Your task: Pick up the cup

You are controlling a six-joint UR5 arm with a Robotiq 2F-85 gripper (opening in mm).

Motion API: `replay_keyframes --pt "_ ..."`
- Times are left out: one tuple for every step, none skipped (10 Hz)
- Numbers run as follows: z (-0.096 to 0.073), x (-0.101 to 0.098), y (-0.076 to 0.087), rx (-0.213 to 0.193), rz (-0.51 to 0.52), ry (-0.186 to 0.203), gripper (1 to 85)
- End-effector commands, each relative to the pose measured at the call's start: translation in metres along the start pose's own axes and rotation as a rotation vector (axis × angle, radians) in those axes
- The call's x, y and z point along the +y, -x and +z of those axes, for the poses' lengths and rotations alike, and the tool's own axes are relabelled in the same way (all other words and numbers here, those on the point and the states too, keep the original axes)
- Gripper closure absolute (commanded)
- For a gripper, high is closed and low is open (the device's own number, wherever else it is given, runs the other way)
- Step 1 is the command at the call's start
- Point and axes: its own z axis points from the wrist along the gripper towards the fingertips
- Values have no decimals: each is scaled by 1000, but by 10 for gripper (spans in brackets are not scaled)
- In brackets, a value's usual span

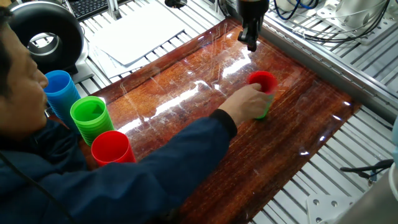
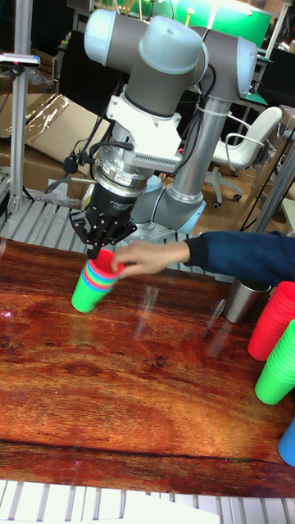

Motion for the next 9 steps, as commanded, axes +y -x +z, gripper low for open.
replay_keyframes --pt "2 7 6 -32 -8 30 827" --pt "3 3 6 -30 -9 13 827" --pt "3 1 4 -22 -7 8 840" --pt "3 3 4 -23 3 14 843" --pt "-2 3 11 -32 6 14 843" --pt "-14 0 24 -31 2 1 843" --pt "-23 -2 37 -34 -8 -14 843" --pt "-25 1 48 -27 -15 -14 813" --pt "-24 4 68 -50 -26 -13 763"
